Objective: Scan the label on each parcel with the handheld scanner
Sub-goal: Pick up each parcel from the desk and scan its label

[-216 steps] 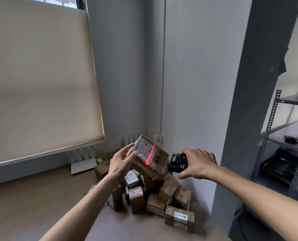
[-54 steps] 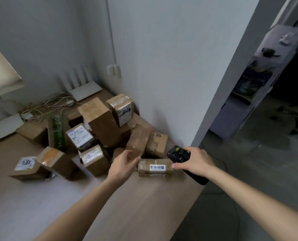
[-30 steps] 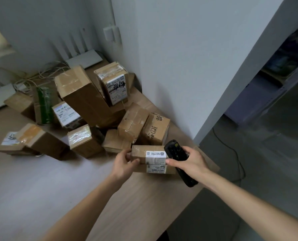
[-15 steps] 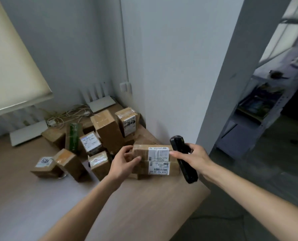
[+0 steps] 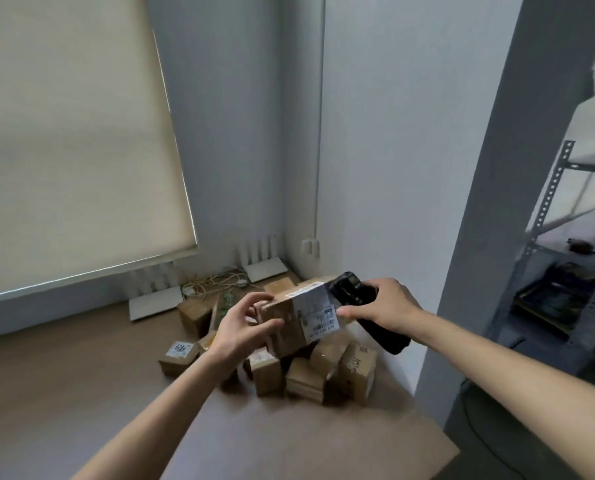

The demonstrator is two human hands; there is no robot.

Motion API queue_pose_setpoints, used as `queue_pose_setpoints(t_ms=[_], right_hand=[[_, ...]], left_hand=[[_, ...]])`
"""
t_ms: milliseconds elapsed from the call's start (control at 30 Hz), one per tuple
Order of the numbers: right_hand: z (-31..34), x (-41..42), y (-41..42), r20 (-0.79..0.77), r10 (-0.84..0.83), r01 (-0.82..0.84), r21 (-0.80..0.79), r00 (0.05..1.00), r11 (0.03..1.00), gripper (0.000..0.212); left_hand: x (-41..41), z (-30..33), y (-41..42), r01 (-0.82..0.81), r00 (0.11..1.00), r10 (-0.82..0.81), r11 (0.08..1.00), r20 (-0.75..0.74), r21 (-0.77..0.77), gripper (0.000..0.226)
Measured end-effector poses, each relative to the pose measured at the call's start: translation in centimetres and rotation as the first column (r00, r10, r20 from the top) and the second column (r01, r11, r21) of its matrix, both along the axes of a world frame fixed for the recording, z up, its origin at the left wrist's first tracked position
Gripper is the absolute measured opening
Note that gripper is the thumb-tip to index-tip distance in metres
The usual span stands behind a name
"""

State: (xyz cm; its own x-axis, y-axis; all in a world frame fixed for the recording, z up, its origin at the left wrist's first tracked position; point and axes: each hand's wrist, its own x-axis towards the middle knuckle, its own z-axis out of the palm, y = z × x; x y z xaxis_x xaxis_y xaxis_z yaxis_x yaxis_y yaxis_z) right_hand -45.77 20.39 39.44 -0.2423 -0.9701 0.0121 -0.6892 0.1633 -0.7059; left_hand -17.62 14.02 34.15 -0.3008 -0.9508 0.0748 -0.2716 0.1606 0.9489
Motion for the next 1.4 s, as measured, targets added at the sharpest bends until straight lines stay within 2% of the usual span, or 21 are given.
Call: queue_pose_setpoints(t_ms=[167,400,533,767,933,1067,1167,1267,1400], right_hand=[[2.9,2.8,0.1,-0.304,0.099,-0.090,0.044,0.948,0.995,0.050],[5.3,4.7,0.4,-0.529,0.173,-0.116,0.139,0.831,0.983,0.064],[5.7,4.7,0.9,-0.577,0.199,-0.106,0.192,0.792,0.976,0.067],[5.8,3.8,1.1,-0.586,0.189,-0.114,0.163,0.788,0.980,0.074],[6.0,3.1,1.0,-0.603,0.188,-0.118,0.155,0.775,0.981,0.073],[5.9,2.6,0.4,-0.576,0.190,-0.123,0.155,0.795,0.980,0.071],[5.7,2.5,-0.3,-0.492,0.199,-0.148,0.140,0.848,0.979,0.071],[5.6,3.5,-1.0,-0.351,0.241,-0.220,0.101,0.905,0.970,0.070],[4.7,7.0,-2.1,-0.091,0.329,-0.333,-0.033,0.940,0.942,0.063]], left_hand=[[3.7,3.2,1.2,-0.190,0.982,0.190,0.977,-0.009,-0.096,0.056],[4.4,6.7,3.0,-0.339,0.940,0.339,0.923,-0.033,-0.181,0.046],[3.6,7.3,4.0,-0.361,0.932,0.358,0.917,-0.047,-0.172,0.056],[2.3,7.5,4.5,-0.352,0.936,0.349,0.918,-0.048,-0.182,0.059],[1.6,7.3,4.2,-0.345,0.938,0.342,0.918,-0.052,-0.197,0.070],[1.5,7.0,3.8,-0.363,0.932,0.357,0.915,-0.069,-0.175,0.065],[1.6,6.9,3.6,-0.396,0.917,0.383,0.908,-0.110,-0.139,0.050],[2.2,6.6,3.6,-0.431,0.887,0.415,0.902,-0.201,-0.039,0.038],[4.2,6.2,4.6,-0.515,0.812,0.508,0.855,-0.287,0.055,0.039]])
